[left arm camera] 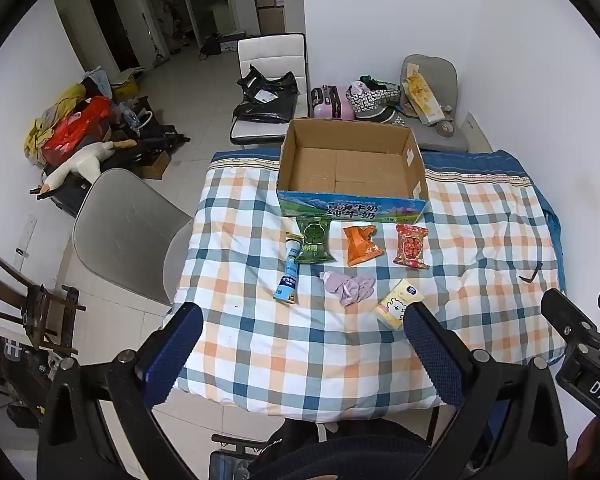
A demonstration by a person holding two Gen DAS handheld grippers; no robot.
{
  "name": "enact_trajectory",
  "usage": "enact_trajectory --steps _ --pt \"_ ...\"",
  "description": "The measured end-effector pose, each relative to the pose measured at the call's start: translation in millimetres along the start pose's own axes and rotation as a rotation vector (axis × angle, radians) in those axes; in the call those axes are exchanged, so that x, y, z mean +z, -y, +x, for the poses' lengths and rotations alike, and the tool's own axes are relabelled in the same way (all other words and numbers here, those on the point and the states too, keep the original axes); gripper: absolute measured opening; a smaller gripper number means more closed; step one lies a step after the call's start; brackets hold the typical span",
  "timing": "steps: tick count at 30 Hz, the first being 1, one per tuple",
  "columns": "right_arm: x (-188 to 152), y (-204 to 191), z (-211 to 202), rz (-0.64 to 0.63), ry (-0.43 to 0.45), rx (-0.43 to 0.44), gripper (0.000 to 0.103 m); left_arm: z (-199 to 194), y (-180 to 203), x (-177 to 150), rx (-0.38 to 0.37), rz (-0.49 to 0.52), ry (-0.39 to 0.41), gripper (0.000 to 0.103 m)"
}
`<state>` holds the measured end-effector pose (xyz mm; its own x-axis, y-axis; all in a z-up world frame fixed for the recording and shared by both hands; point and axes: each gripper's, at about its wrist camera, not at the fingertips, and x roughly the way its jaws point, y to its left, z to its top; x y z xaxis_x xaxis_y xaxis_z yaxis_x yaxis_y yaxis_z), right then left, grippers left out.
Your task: Organize soft objects
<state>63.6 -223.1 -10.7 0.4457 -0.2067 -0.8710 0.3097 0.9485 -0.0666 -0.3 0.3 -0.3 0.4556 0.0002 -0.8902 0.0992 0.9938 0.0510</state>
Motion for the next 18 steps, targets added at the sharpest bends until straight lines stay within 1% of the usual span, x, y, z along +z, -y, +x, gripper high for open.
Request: enact_trajectory --steps 6,7,8,18 --pt "0.5 -2.1 0.9 0.001 -0.009 0.012 0.103 0.4 0.5 -2.9 0.002 -0.001 -0.012 0.103" --pt "0.1 -1.3 0.2 0.000 -0.008 0.009 0.103 -0.6 0.2 -0.1 0.000 0.001 -0.009 0.103" --pt "0.5 -2.7 -0.6 -0.001 -0.006 0.000 0.103 3.5 -4.3 -4.8 0.001 0.001 -0.012 0.103" --pt "-1.4 -6.1 -2.5 -0.006 -0.007 -0.001 0.103 7.8 -9.3 -5.9 -0.008 -0.006 -0.016 0.103"
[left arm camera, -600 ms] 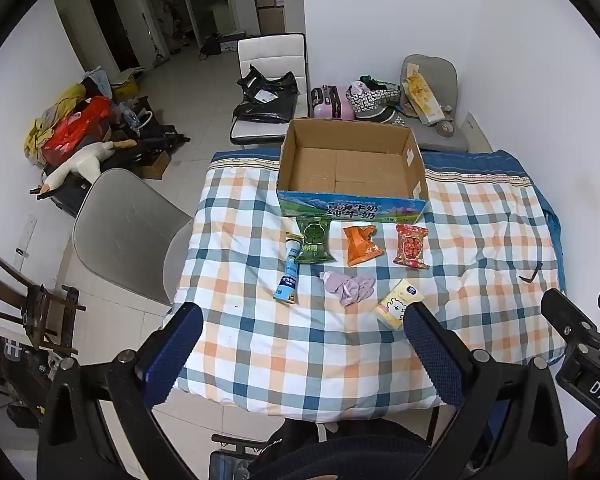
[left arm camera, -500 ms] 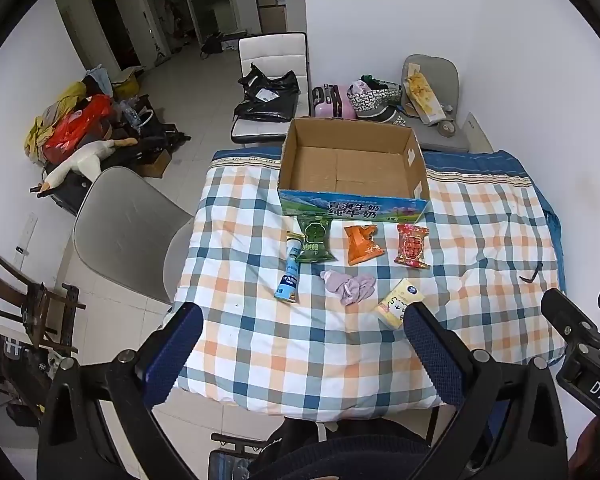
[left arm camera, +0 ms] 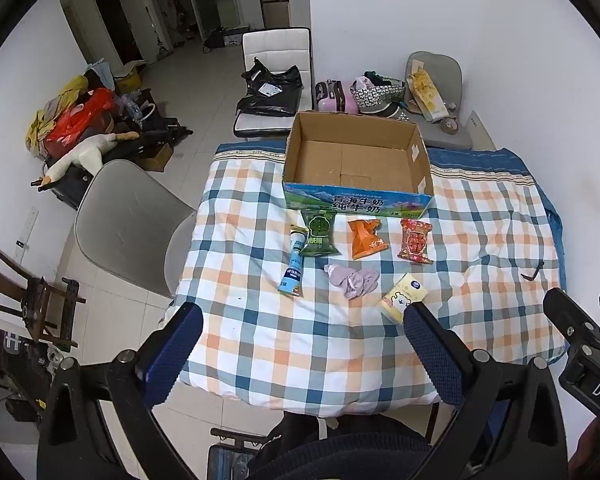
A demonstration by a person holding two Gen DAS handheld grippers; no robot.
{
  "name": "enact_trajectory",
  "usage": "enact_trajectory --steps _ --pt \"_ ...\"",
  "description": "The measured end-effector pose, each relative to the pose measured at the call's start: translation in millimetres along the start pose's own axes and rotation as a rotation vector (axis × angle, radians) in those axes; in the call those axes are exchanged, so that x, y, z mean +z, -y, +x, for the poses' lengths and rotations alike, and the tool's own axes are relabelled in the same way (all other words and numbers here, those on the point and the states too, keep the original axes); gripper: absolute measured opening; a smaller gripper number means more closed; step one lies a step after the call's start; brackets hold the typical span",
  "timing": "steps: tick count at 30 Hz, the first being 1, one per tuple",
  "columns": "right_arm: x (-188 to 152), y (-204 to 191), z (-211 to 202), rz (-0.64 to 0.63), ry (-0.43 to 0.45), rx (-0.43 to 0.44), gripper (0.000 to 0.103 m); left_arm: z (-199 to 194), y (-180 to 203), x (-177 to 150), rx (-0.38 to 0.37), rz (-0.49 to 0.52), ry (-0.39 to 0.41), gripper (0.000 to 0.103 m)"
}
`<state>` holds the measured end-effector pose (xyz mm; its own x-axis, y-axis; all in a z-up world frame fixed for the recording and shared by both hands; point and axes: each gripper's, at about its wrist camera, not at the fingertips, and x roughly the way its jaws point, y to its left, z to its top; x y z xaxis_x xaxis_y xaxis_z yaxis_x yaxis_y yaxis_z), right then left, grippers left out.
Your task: Organize soft objects
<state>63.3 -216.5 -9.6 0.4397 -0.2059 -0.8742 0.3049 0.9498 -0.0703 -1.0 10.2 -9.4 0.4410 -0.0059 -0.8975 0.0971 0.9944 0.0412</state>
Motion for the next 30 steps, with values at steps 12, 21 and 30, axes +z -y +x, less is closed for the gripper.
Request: enact_trajectory --steps 12,21,30 --pt "-3.9 -3.8 -4.3 -0.001 0.010 0.000 0.103 -12.1 3.9 -4.1 -0.007 0.009 0.011 0.103" --pt "9.5 2.2 -26.4 0.003 0.026 0.000 0.103 -21.5 4.0 0.5 -0.016 0.017 0.026 0.103" --pt "11.0 4.3 -28.4 0.008 0.046 0.002 0.103 -30.2 3.4 4.8 -0.014 0.012 0.052 0.103"
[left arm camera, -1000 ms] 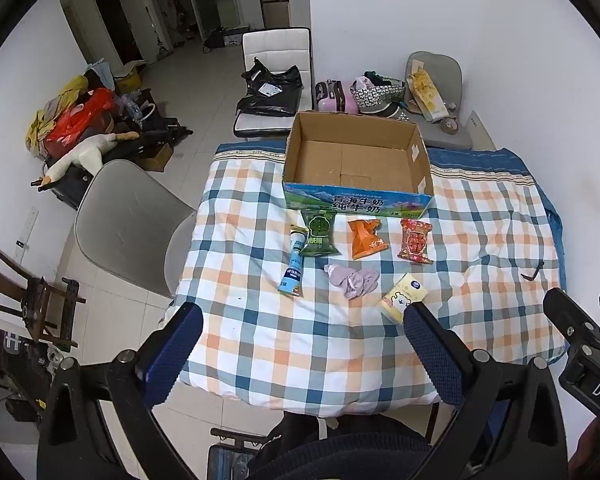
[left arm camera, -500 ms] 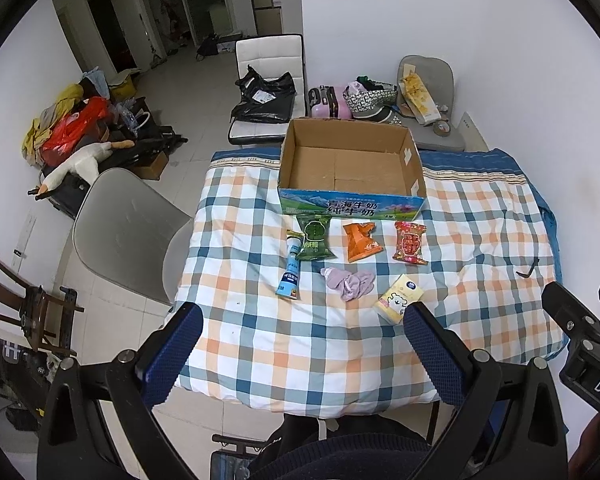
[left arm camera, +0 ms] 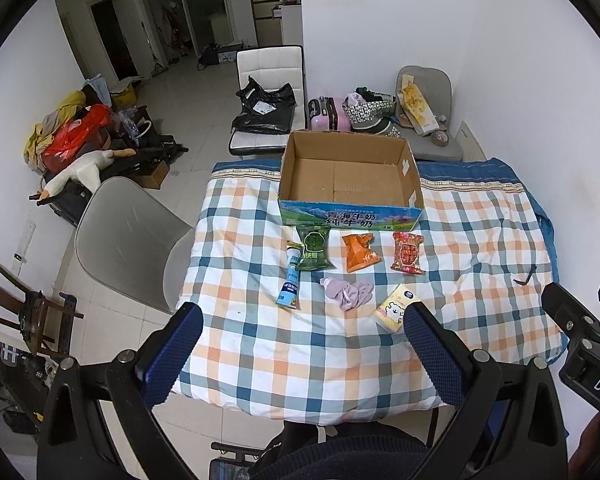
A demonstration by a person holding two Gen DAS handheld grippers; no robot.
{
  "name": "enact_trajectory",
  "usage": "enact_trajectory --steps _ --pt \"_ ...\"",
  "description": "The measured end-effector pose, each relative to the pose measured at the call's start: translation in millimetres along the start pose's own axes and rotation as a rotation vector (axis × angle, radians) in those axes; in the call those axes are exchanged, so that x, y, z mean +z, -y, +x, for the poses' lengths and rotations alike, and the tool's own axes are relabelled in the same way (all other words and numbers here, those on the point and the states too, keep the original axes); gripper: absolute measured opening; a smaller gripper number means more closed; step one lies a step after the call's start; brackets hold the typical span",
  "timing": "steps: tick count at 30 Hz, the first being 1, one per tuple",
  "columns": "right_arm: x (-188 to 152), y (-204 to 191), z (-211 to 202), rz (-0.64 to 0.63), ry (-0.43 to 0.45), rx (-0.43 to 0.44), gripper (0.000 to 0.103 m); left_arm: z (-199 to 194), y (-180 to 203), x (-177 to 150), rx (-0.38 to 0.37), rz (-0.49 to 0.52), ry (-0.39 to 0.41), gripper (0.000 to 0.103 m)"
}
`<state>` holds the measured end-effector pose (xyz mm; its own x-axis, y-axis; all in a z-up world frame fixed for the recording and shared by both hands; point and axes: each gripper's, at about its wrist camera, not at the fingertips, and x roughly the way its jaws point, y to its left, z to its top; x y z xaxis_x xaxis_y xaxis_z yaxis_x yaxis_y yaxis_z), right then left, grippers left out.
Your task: Organize soft objects
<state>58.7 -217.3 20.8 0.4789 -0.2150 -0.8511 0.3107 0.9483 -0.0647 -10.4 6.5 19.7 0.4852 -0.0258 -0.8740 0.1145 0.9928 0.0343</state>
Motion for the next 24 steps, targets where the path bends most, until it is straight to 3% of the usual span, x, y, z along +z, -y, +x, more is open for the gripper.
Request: enact_trajectory --steps 24 --pt "1.9 0.8 1.2 -0.001 0.019 -0.001 0.103 -2.1 -2.8 5.5 0.001 -0.004 0.007 0.103"
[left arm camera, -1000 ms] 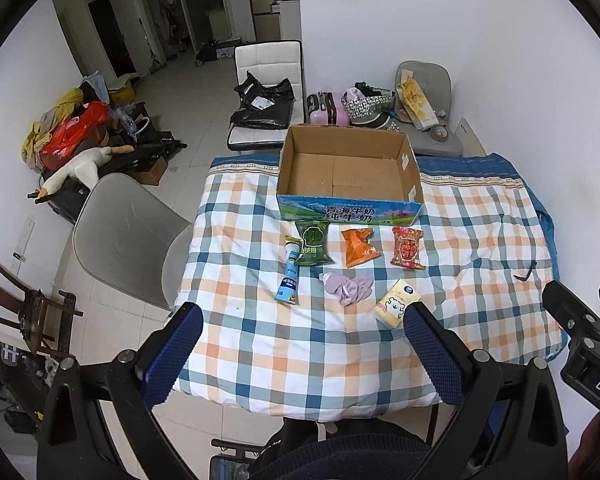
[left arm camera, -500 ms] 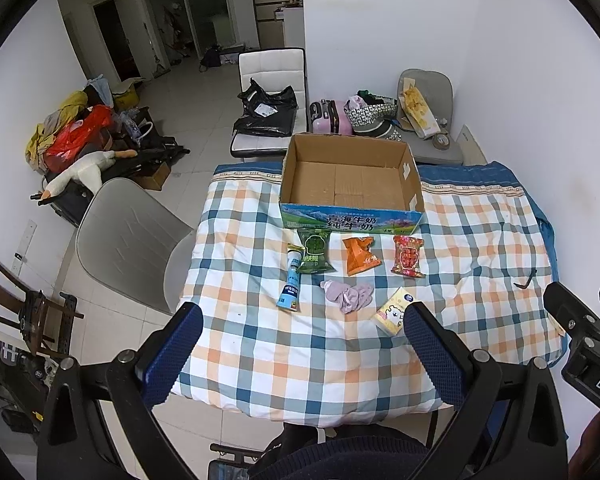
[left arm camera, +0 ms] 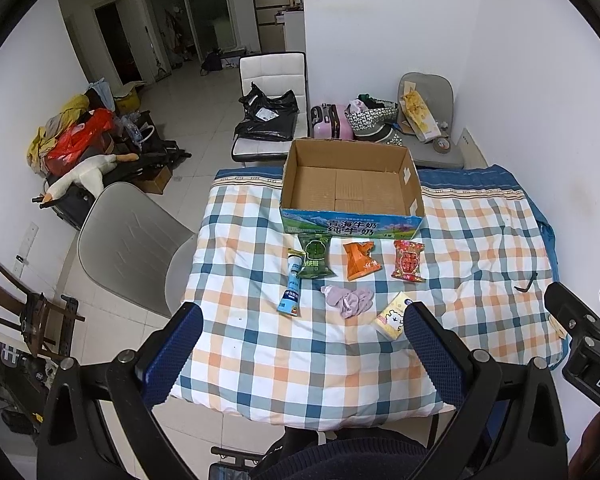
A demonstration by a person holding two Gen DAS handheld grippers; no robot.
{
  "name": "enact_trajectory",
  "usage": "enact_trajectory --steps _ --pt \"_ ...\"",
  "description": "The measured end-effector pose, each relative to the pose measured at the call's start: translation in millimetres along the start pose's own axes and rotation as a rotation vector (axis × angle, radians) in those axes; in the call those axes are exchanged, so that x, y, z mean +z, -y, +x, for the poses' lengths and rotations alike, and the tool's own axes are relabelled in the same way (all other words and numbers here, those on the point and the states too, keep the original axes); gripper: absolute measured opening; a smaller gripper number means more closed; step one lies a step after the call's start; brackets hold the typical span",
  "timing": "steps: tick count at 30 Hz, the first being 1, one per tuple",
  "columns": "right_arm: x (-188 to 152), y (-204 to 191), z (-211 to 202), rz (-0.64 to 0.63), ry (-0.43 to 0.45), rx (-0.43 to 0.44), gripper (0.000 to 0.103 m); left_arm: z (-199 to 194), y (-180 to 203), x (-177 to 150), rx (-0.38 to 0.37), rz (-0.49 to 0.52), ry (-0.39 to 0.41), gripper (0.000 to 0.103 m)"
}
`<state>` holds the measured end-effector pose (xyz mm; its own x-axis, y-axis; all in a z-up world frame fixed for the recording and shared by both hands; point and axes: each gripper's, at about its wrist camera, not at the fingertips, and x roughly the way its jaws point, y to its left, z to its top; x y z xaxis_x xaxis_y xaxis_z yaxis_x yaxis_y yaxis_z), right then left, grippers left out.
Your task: Organize soft objects
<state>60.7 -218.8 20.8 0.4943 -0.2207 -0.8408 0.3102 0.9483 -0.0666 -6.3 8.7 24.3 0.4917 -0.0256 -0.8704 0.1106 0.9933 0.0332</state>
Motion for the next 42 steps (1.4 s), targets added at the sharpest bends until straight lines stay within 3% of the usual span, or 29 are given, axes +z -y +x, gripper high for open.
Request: enact_trajectory --steps 39,42 --pt "-2.3 -0.2 5.2 0.002 0.015 0.002 0.103 -2.5 -2.7 5.1 -0.001 -0.002 0.006 0.103" --pt "7.2 1.6 23.0 0.022 -0.033 0.019 0.103 9.7 -5.2 16.4 0.000 -0.014 -0.001 0.103"
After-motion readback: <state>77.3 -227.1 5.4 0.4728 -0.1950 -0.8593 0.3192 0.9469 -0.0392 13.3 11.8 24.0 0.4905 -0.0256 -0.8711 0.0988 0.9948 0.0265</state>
